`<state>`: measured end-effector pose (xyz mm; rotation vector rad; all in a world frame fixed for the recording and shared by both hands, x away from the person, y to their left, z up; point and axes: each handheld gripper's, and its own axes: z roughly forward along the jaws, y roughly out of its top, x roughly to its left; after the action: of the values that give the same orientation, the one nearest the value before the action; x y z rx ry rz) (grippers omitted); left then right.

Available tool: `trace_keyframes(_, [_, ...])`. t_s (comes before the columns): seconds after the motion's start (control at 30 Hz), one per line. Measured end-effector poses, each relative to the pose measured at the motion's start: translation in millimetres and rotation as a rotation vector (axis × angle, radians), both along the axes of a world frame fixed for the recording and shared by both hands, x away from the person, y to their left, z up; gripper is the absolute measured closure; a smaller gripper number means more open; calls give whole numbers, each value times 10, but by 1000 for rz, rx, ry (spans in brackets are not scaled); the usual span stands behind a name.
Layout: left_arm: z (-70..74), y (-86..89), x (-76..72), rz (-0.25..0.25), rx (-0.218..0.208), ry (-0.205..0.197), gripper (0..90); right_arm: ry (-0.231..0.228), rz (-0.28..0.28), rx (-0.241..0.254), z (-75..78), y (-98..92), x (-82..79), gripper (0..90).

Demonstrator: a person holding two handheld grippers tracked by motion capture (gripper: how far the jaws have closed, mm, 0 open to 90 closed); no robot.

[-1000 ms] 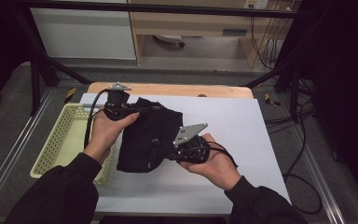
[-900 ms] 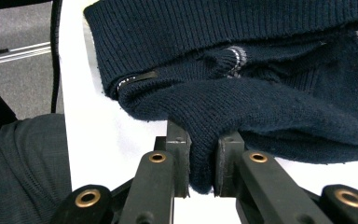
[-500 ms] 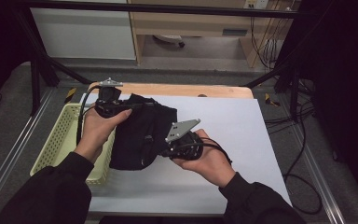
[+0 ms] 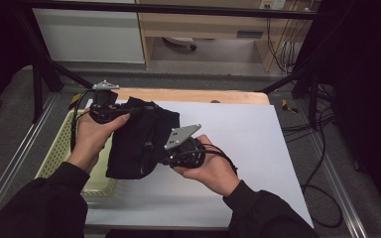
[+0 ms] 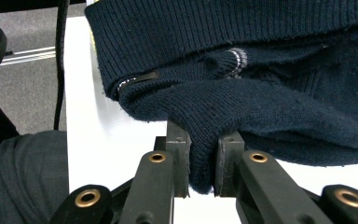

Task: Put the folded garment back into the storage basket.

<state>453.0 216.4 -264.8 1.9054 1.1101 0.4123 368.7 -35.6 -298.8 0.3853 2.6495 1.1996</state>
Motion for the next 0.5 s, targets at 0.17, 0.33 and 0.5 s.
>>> trace_keyframes(0.17, [22,100,-18,9,4,-7,582,-2,9,-1,13,93,22,798])
trace_keyframes(0.33, [52,211,-45,23,5,-15,582,-5,21,5,27,194,29,798])
trace_keyframes(0.5, [66,321,-60,43,2,-18,582,-3,32,18,11,305,47,798])
